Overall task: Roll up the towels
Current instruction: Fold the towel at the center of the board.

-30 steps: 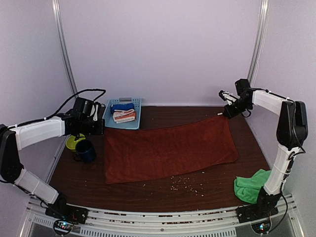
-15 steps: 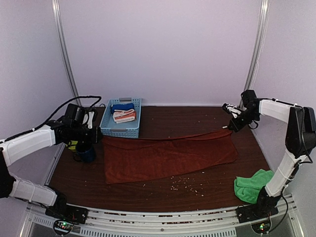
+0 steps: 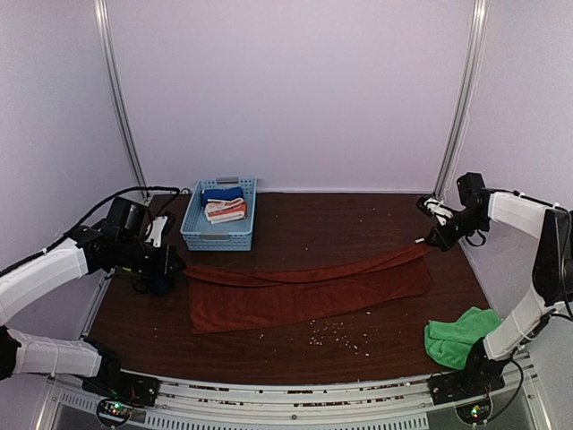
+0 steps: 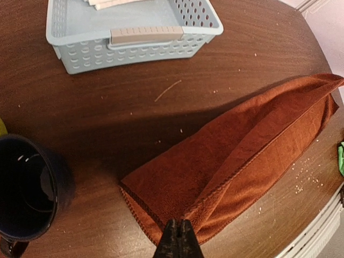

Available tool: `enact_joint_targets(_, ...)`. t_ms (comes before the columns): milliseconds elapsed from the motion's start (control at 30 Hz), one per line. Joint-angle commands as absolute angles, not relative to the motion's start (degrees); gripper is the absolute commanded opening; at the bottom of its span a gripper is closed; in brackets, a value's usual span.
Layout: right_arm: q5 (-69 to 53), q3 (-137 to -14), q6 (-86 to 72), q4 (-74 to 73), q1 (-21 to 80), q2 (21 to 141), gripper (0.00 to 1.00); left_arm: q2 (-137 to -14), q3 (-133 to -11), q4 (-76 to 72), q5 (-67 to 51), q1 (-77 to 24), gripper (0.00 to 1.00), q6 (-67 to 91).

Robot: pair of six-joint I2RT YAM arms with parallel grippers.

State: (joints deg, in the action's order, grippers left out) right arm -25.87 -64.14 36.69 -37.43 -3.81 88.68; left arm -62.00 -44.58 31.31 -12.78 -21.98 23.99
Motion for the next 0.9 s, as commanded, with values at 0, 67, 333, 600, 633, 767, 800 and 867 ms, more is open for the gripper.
enact_joint_targets(0, -29.27, -61.36, 42.59, -40.10, -4.99, 85.06, 0.00, -61.00, -43.38, 35.68, -16.27, -22.21, 0.00, 22.17)
enact_joint_targets(67, -29.73, -60.22, 44.87, -41.17, -5.01, 84.06, 0.00, -61.13, -42.85, 36.36, -17.09, -22.21, 0.00, 21.94)
enact_joint_targets(333, -29.38, -58.33, 49.22, -42.79, -6.33, 83.43, 0.00, -63.93, -43.07, 41.03, -17.53, -22.37, 0.00, 21.89)
enact_joint_targets(600, -27.78, -56.74, 53.73, -43.93, -7.11, 84.17, 0.00, -65.53, -44.41, 43.87, -17.56, -22.36, 0.00, 19.93)
enact_joint_targets(633, -27.63, -56.37, 54.35, -43.99, -7.19, 84.22, 0.00, -65.55, -44.46, 44.20, -17.64, -22.41, 0.00, 19.72)
enact_joint_targets(767, -27.26, -54.96, 55.52, -42.89, -7.29, 84.73, 0.00, -65.98, -44.01, 44.82, -19.02, -22.49, 0.00, 19.42)
enact_joint_targets(800, -27.25, -54.81, 55.48, -42.55, -7.29, 84.90, 0.00, -66.12, -43.91, 44.82, -19.33, -22.54, 0.00, 19.43)
enact_joint_targets(867, -27.04, -54.51, 55.51, -41.73, -7.29, 85.56, 0.00, -66.60, -43.86, 44.73, -20.03, -22.86, 0.00, 19.63)
